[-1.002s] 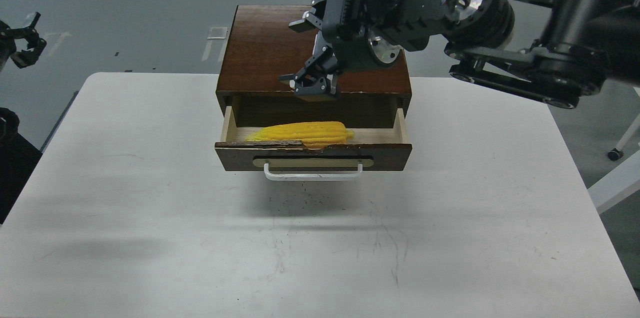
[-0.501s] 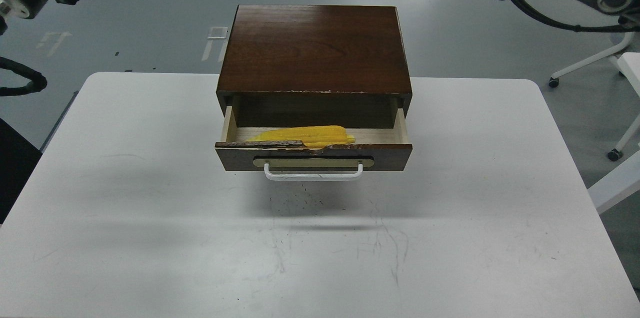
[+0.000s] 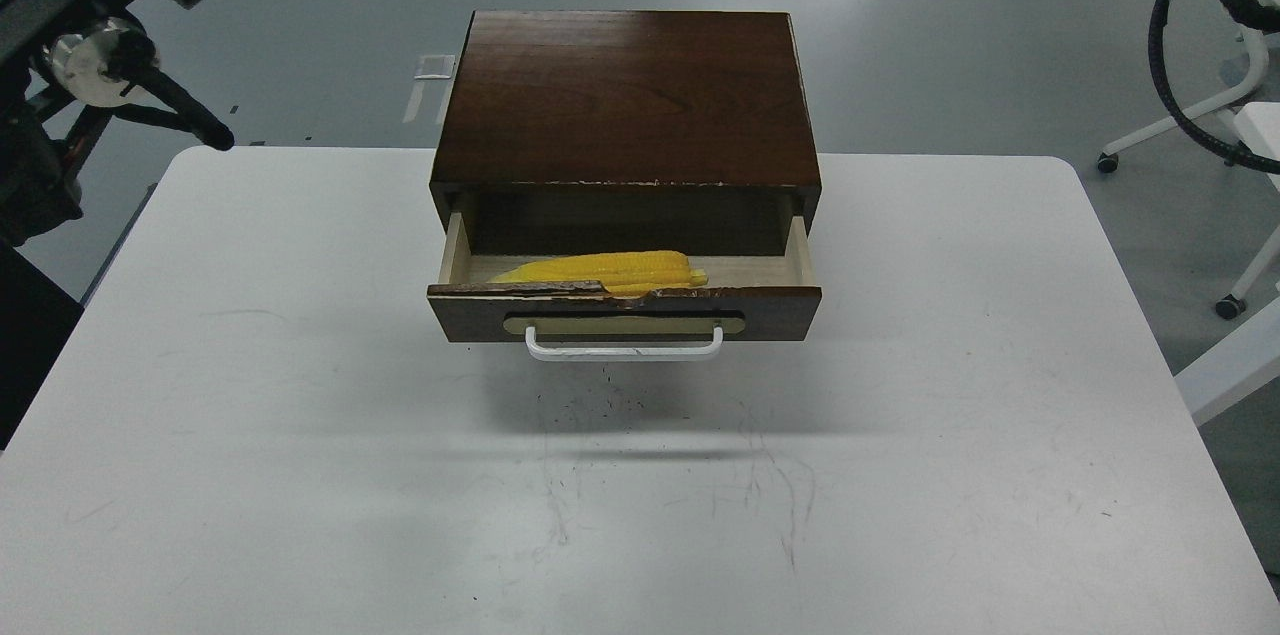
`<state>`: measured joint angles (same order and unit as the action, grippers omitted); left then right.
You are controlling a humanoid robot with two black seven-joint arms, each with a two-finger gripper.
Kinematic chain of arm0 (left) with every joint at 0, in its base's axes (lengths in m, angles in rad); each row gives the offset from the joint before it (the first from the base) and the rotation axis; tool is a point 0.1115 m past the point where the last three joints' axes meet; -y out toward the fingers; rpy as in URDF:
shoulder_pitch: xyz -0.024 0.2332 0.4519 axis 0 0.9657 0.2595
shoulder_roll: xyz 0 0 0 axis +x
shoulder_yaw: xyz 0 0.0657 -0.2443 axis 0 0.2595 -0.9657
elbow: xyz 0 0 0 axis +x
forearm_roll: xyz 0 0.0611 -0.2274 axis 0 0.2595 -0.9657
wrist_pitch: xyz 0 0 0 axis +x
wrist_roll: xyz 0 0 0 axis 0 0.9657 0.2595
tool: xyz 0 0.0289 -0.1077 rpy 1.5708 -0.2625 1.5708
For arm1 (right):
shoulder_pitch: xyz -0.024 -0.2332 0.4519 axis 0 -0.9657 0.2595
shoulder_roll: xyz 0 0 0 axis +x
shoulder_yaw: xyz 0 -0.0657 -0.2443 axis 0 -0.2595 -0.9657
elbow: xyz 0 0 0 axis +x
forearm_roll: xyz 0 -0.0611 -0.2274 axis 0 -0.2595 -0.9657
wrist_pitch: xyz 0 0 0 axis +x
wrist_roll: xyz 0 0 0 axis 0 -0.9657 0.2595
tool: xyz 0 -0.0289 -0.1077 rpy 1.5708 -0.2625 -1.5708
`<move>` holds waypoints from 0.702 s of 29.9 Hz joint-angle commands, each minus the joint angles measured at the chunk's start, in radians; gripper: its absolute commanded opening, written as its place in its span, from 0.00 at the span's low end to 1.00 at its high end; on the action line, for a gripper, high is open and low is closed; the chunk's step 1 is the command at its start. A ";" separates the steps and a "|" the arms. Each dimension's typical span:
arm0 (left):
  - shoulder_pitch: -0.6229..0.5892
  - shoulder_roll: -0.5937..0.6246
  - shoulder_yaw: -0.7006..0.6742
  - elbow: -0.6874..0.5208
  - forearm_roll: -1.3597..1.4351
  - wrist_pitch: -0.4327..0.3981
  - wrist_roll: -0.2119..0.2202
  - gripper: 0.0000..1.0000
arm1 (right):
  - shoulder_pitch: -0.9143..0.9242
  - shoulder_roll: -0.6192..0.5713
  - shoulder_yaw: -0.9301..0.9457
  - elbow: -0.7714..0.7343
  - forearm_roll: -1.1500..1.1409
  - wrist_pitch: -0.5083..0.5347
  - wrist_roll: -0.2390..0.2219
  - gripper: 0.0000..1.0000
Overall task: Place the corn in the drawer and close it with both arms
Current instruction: 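Bring the left hand down to the front of the open drawer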
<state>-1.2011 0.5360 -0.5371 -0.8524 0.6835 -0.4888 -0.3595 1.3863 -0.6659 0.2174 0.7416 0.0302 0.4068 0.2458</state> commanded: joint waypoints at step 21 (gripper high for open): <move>0.087 -0.008 0.152 -0.754 0.909 0.000 -0.004 0.00 | -0.361 0.019 0.201 0.007 0.338 0.082 -0.014 1.00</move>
<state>-1.1126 0.5272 -0.4258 -1.6047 1.5703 -0.4887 -0.3647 1.0634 -0.6436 0.4164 0.7462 0.3663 0.4870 0.2313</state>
